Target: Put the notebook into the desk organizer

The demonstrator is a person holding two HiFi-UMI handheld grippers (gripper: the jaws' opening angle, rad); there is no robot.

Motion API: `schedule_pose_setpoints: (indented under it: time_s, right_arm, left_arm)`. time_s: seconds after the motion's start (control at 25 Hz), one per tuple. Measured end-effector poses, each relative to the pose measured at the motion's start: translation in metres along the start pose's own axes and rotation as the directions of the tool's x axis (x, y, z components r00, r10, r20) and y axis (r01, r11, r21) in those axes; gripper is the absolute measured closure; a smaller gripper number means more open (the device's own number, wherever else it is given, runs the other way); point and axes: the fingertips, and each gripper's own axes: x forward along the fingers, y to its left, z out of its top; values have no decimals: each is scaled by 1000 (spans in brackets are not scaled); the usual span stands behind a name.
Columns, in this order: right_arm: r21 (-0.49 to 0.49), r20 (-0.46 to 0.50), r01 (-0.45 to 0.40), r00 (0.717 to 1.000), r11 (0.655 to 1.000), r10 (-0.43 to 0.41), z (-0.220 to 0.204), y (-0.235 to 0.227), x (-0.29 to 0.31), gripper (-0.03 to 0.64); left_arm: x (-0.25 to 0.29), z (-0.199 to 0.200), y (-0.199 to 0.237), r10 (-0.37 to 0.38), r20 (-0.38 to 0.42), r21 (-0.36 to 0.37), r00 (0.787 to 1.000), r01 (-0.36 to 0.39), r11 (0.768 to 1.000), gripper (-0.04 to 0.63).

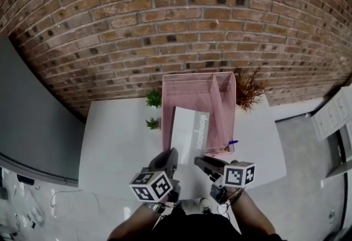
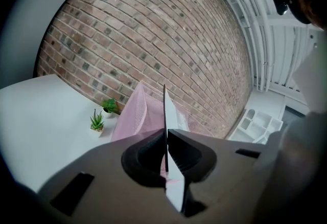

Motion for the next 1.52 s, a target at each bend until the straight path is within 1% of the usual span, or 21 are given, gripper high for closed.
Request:
schedule_pose_setpoints:
  time_s: [0.2,0.28,0.4,0.52,0.64,0.76,1.08,1.24,1.36,1.52]
  right_arm:
    - [108,22,-60,998,992,58,-7,5,3,488]
    - [130,28,-87,996,988,84,-8,9,5,512]
    - [106,38,-95,995,990,92,-5,14,5,564]
    - [96,67,-95,994,991,89,1,16,2,589]
    - [102,107,-90,991,991,79,8,13,-2,603]
    - [99,130,-90,989,991,77,16,13,-5,604]
    - [69,180,-69,982,995,55,43,16,-13,604]
    - [12,170,-38,985,999,36,53,19,-11,603]
    - [-4,176,-34,984,999,34,62,22,-8,604]
    - [-24,174,11,985,1000,-7,67,20,-3,604]
  left_arm:
    - [1,1,2,-6,-4,10,1000,6,1000,580]
    - [2,2,3,-8,-10,16,1000,8,1000,578]
    - [4,1,3,-10,-21,50,1000,11,999,578]
    - [5,1,1,-5,-38,124,999,10,992,569]
    - [7,-3,-3,-2,-58,187,998,13,982,545]
    - [7,-4,-5,-7,-69,222,998,22,975,522]
    - [7,-6,-10,-3,-74,256,997,22,966,471]
    - [6,-6,-9,7,-69,261,998,11,965,468]
    - [4,-6,-7,21,-59,265,998,-5,964,466]
    - [2,-6,-6,29,-59,254,998,-13,967,460]
